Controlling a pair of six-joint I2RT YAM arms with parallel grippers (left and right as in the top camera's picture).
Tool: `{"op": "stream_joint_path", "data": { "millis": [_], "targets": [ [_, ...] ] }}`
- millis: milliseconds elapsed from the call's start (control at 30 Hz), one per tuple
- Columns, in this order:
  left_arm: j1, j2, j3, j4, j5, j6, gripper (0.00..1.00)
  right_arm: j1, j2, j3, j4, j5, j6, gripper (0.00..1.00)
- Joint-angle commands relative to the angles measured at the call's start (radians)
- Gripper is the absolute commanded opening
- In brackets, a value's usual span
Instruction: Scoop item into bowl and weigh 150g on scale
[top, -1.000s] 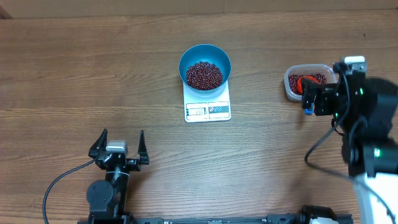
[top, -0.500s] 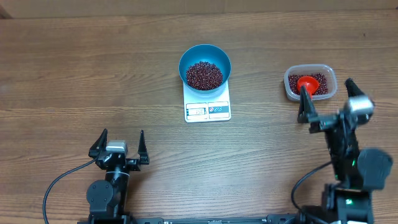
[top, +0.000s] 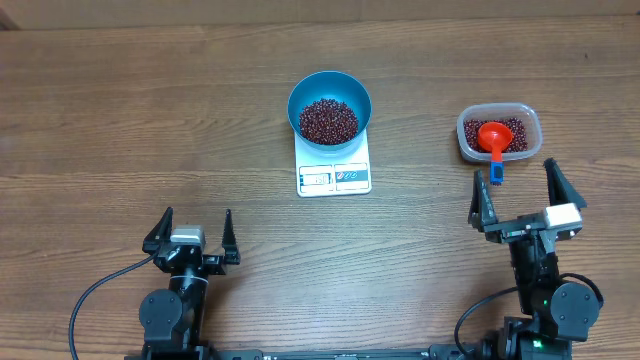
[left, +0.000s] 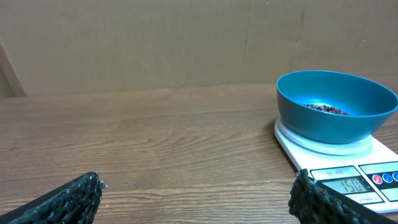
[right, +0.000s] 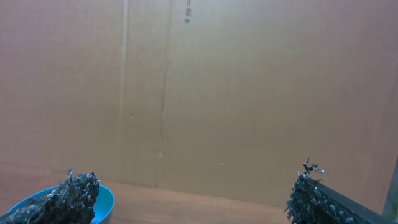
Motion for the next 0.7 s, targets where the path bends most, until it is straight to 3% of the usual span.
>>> {"op": "stream_joint_path", "data": {
  "millis": [0, 667],
  "targets": [
    [0.005, -0.011, -0.003, -0.001, 0.007, 0.016, 1.00, 0.004, -0.030, -0.038, 0.006, -0.004, 0.006, 1.00],
    [0.005, -0.011, -0.003, -0.001, 0.007, 0.016, 1.00, 0.004, -0.071, -0.099, -0.036, -0.005, 0.006, 1.00]
  ]
}}
